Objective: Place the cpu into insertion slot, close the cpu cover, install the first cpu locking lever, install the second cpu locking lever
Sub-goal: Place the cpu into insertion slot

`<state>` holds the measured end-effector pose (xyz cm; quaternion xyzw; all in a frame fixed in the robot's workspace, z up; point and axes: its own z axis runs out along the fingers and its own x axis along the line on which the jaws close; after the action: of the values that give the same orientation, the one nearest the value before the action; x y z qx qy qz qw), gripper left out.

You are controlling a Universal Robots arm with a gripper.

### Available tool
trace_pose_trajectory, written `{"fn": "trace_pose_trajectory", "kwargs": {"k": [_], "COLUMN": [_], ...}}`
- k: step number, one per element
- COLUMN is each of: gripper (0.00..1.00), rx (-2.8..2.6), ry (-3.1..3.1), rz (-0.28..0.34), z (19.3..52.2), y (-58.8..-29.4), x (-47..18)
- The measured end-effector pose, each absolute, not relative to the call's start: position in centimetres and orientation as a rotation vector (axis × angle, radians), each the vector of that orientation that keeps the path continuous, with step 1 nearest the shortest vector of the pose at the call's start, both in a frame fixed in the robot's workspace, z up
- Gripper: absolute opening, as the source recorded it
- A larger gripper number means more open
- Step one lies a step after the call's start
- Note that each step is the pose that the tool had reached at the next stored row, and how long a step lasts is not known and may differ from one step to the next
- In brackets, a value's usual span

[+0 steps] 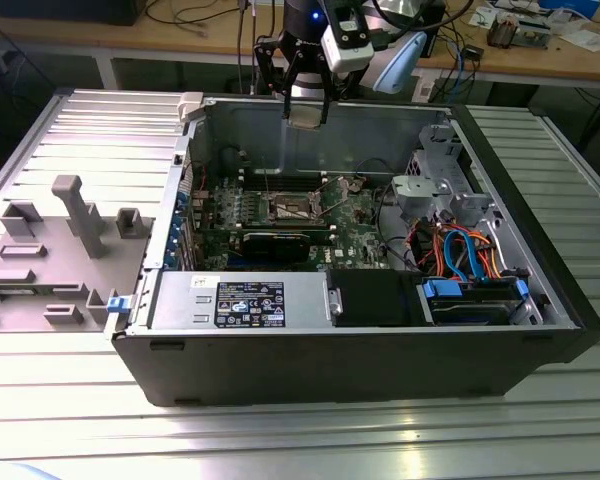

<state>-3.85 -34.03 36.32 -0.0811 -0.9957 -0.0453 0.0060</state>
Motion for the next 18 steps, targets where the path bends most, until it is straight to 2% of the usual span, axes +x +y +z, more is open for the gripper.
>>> {"fn": "trace_pose_trajectory", "kwargs": {"k": [18], "gripper": [0.54], "rx": [-0.273], "ry": [-3.115], "rz": [-0.142], "z": [36.32], "y": [-34.03], "x": [-3.85]}}
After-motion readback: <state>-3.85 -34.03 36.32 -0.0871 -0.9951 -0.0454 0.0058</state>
